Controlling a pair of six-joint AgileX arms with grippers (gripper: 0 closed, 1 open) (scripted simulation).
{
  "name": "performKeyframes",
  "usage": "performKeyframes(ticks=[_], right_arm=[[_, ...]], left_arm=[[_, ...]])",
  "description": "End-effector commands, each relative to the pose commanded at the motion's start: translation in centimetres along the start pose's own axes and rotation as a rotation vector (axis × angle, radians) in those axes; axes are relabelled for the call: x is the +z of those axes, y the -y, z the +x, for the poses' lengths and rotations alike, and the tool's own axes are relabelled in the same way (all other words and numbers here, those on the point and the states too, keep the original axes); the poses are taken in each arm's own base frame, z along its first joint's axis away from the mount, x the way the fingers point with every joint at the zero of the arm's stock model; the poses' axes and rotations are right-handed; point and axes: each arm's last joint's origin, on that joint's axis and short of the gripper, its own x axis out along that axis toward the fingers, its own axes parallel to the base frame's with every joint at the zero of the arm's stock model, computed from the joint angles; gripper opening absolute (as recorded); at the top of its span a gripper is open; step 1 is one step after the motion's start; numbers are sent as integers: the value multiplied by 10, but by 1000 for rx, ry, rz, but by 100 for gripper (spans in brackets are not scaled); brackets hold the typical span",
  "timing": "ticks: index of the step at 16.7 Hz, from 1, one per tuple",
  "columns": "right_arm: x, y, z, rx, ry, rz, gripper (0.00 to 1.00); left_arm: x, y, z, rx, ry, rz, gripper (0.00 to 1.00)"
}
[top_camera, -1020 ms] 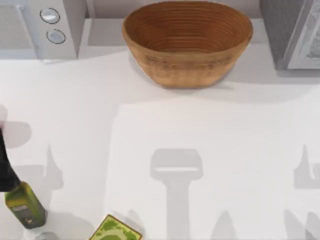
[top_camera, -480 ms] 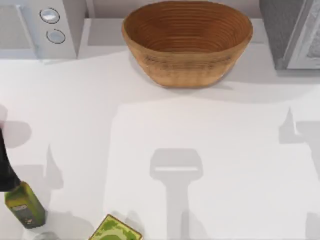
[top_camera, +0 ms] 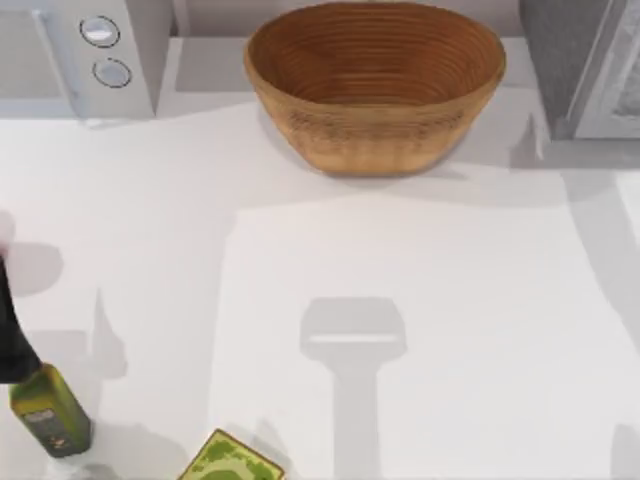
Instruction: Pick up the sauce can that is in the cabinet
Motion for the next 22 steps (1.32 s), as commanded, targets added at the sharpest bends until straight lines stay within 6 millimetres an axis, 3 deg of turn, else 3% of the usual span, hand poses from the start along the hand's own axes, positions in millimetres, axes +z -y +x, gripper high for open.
performKeyframes(ticks=[3, 6, 14, 22], right_arm=[[27, -9, 26, 0, 8, 2, 100], [39, -15, 42, 0, 6, 2, 100], [41, -16, 49, -7, 6, 2, 100], [38, -38, 114, -11, 14, 2, 100]], left_arm=[[0, 0, 0, 0, 0, 0, 100], [0, 0, 0, 0, 0, 0, 100], [0, 0, 0, 0, 0, 0, 100], [0, 0, 0, 0, 0, 0, 100]])
